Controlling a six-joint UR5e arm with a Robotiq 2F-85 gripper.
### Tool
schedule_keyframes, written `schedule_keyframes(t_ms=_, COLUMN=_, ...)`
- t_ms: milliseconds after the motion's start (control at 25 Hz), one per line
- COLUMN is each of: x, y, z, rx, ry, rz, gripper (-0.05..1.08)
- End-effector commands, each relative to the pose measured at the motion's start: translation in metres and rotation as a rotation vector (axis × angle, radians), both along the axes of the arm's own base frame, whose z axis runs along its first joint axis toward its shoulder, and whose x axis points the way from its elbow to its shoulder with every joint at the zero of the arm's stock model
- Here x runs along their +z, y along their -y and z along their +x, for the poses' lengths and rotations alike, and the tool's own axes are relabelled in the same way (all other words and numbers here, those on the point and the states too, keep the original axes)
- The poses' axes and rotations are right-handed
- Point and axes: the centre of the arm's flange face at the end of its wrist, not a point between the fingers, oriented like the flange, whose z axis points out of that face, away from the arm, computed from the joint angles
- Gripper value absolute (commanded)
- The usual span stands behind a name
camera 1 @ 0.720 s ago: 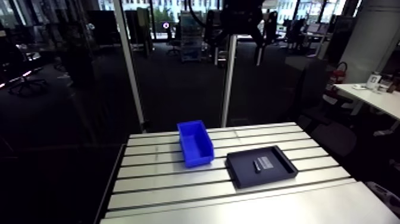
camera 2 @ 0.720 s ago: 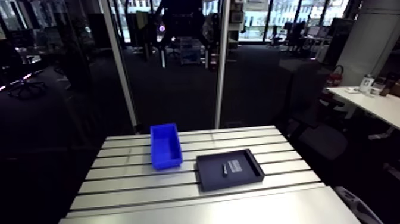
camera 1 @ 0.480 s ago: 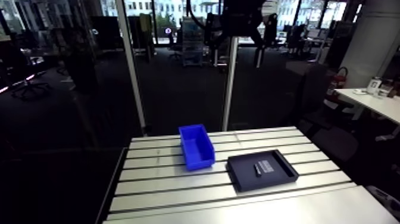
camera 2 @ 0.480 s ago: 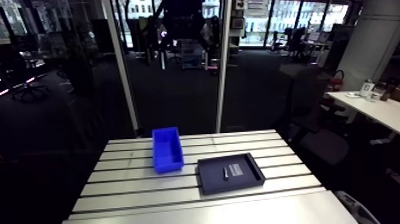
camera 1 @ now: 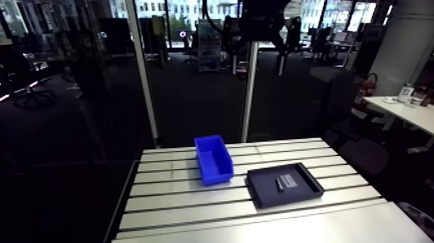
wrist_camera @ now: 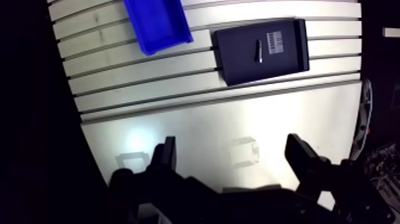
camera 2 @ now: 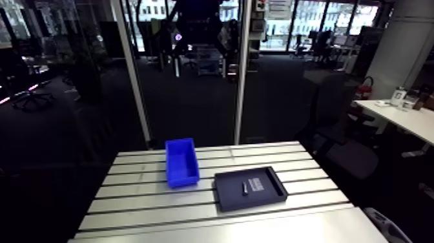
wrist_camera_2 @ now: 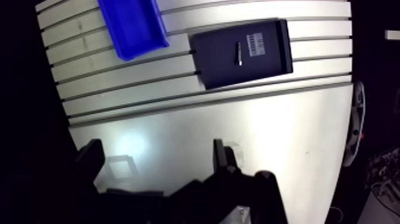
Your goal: Pick up the M10 bolt from the tray and put it into the blue bin.
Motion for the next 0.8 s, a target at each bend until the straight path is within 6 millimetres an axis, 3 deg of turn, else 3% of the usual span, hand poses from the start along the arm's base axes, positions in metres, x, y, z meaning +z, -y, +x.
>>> schedule_keyframes(t_ms=40, x=-0.001, y=-0.001, z=-0.001, rx=0.002, ry=0.002, rz=0.007, gripper=0.01)
schedule_keyframes(t_ms=440, x=-0.012, y=-0.012, z=-0.007, rx=0.033, ry=0.024, rz=0.068, gripper=0.01)
schedule_keyframes(t_ms=640, x=-0.027, y=-0.052, z=-0.019, rx=0.039, ry=0.034, rz=0.054, gripper=0.01)
schedule_keyframes(t_ms=800, x=-0.053, y=-0.070, z=-0.025, rx=0.039, ry=0.067, rz=0.039, gripper=0.01)
